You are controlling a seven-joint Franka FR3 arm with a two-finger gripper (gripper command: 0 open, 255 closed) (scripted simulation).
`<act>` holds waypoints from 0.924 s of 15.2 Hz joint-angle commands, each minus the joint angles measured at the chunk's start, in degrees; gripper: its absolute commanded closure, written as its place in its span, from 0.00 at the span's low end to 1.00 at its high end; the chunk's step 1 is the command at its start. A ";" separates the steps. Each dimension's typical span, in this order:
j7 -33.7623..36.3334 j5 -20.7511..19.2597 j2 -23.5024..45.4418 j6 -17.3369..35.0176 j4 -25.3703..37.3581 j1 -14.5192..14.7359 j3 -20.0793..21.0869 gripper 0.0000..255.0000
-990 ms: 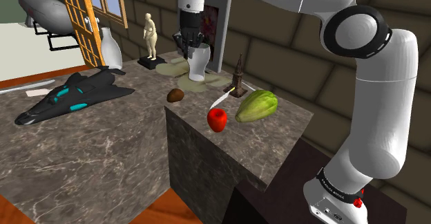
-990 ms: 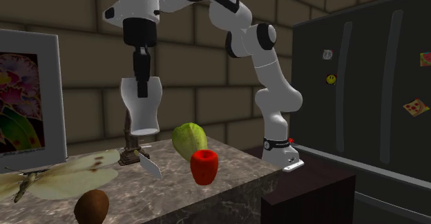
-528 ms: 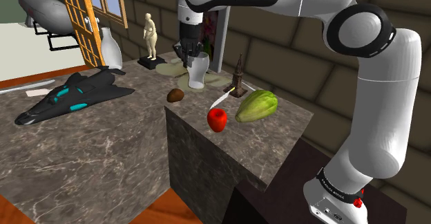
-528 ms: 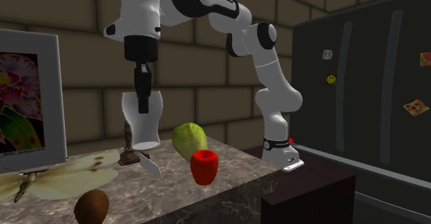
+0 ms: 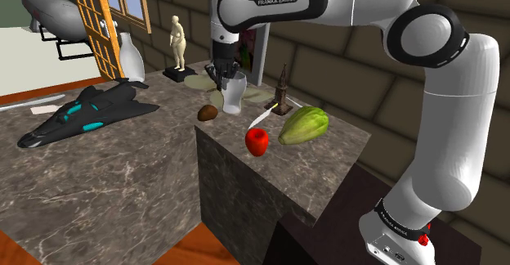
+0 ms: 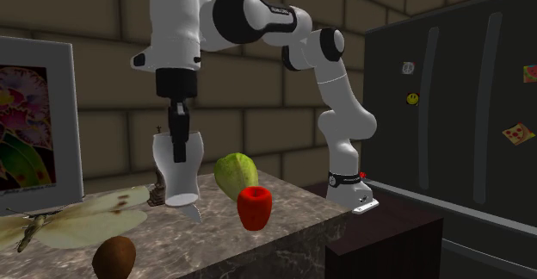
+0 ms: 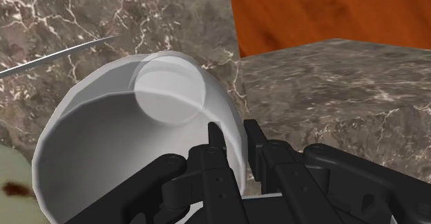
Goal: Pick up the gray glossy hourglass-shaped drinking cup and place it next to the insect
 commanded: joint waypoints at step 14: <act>0.50 -0.91 2.15 10.61 -8.52 -0.24 -0.52 1.00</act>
